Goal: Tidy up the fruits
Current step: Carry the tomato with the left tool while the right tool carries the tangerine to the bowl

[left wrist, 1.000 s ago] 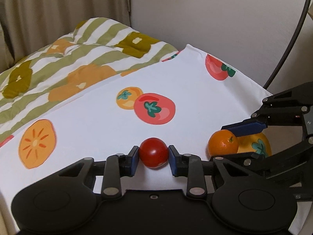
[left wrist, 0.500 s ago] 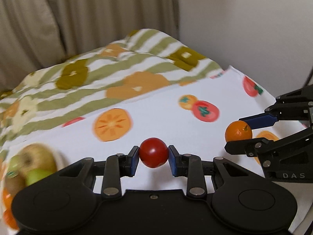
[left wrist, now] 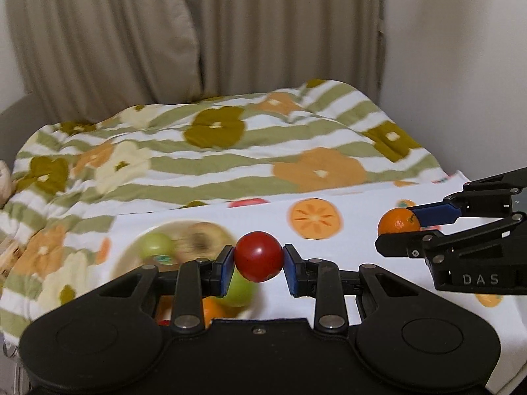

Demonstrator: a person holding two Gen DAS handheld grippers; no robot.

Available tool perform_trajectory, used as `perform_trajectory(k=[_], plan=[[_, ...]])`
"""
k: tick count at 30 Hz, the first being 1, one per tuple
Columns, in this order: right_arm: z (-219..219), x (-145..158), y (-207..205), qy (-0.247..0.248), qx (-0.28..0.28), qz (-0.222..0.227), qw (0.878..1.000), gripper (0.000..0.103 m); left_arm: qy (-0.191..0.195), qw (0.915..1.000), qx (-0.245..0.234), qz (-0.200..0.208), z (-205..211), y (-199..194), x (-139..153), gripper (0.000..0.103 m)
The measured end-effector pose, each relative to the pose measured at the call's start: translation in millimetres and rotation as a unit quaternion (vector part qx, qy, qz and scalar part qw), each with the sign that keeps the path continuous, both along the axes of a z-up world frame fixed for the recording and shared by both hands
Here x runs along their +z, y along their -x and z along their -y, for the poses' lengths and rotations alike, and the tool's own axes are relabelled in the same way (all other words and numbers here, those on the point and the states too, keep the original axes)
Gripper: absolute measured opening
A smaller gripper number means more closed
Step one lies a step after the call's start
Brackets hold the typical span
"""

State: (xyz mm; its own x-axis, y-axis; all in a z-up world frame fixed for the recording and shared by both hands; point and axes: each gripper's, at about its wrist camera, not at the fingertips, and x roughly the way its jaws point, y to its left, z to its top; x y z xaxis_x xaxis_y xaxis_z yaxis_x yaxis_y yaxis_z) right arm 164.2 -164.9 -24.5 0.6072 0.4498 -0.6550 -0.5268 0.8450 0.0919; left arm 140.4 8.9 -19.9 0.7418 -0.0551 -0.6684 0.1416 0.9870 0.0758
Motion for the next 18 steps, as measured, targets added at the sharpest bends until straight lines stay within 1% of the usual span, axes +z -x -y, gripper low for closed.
perform_trajectory(k=[8,13,18], plan=[[-71.4,11.4,-26.5,-0.008,0.014,-0.002,1.000,0.052,0.013,0.9991,0.039,0.001,-64.4,-10.3,6.3,0.035],[-109.8,13.4,-47.3,-0.007,0.013,-0.006,1.000,0.052,0.016,0.9985,0.052,-0.005,-98.1,-26.4,-0.2,0.035],[-141.1,8.6,-69.0,-0.002,0.006,-0.014,1.000,0.052,0.021,0.9980,0.058,-0.015,-124.1,-50.1,-10.5,0.035]])
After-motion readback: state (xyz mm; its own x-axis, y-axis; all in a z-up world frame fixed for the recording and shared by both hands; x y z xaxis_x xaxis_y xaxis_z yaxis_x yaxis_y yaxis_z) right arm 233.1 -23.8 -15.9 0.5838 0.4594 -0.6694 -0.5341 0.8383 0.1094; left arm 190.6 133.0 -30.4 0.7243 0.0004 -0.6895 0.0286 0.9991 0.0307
